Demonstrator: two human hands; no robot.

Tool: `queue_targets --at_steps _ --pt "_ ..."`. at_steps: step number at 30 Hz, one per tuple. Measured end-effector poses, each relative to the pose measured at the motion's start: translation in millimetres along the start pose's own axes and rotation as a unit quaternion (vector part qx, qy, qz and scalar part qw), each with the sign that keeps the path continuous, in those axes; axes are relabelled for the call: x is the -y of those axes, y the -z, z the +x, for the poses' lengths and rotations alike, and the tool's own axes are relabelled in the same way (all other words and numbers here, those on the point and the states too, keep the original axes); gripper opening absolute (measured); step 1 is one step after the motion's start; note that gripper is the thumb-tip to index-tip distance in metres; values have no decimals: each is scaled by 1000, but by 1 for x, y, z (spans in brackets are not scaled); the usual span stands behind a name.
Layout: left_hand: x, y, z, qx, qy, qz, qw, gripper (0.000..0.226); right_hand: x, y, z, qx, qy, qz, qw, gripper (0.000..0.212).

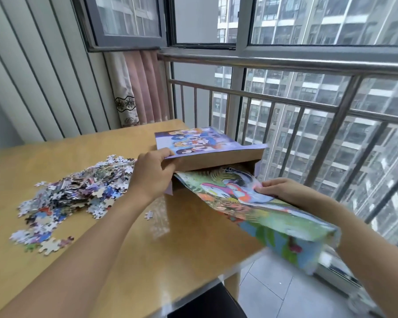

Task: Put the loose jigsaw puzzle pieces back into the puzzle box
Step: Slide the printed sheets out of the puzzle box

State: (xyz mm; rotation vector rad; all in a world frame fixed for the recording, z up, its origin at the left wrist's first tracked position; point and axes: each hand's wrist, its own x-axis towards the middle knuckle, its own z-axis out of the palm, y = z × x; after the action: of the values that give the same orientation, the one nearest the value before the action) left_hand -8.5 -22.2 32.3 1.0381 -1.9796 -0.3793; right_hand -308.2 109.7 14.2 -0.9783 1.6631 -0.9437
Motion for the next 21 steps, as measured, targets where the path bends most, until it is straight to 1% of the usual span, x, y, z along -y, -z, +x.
queue_targets --at_steps 5,8,12,14,17,19,21 --pt "-1 5 0 8 2 -6 1000 20 8 -5 -4 -44 -22 30 998 19" --pt "-7 4 -5 17 -6 7 1000 20 9 -24 -4 -77 -23 105 991 16" --pt "-7 0 -14 26 -18 12 999 10 6 -44 7 -165 12 151 975 24" --pt "-5 -3 -15 40 -22 1 999 10 7 -49 13 -185 20 172 967 29" --pt "-3 -7 -19 58 -30 8 998 11 8 -54 20 -162 5 247 955 41" --pt "0 -10 -24 58 -27 15 998 9 7 -54 17 -104 -24 273 956 45" --pt "2 -13 -27 49 -24 11 998 11 4 -51 2 -29 -51 280 958 40"
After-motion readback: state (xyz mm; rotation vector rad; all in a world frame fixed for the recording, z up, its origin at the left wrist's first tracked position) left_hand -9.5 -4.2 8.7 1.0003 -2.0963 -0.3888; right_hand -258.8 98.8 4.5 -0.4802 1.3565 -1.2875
